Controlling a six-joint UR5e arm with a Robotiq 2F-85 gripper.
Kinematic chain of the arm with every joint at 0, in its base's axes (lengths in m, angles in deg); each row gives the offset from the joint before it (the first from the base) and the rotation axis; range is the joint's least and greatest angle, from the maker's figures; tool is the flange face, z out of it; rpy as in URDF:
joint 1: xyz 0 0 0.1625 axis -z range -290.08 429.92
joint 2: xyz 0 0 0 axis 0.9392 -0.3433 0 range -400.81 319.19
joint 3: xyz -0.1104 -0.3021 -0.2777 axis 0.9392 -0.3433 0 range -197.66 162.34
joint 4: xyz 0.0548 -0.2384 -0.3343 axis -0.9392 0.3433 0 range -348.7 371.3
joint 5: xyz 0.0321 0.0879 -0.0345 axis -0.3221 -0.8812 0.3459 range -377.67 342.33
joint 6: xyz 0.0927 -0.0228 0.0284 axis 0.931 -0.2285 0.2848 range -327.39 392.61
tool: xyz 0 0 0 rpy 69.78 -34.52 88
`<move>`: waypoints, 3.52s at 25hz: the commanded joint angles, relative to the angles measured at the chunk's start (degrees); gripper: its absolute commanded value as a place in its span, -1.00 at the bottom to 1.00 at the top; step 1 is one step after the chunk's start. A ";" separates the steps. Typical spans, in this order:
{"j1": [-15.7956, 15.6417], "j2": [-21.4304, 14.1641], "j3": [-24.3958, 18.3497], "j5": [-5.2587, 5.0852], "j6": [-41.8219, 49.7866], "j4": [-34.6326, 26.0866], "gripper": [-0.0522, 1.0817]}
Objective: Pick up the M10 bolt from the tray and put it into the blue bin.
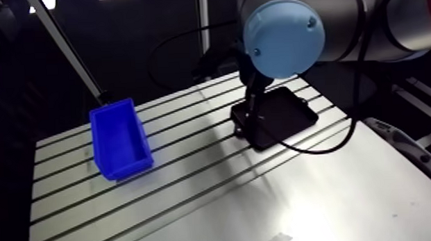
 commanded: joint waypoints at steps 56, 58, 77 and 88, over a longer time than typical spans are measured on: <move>-27.60 -4.86 -25.21 -4.99 -9.40 -26.05 0.95; -28.12 -3.98 -25.12 -4.81 -10.99 -23.76 0.95; -29.79 1.29 -19.14 -3.58 -12.83 -14.89 0.94; -29.97 3.14 -17.82 -3.85 -12.66 -12.86 0.94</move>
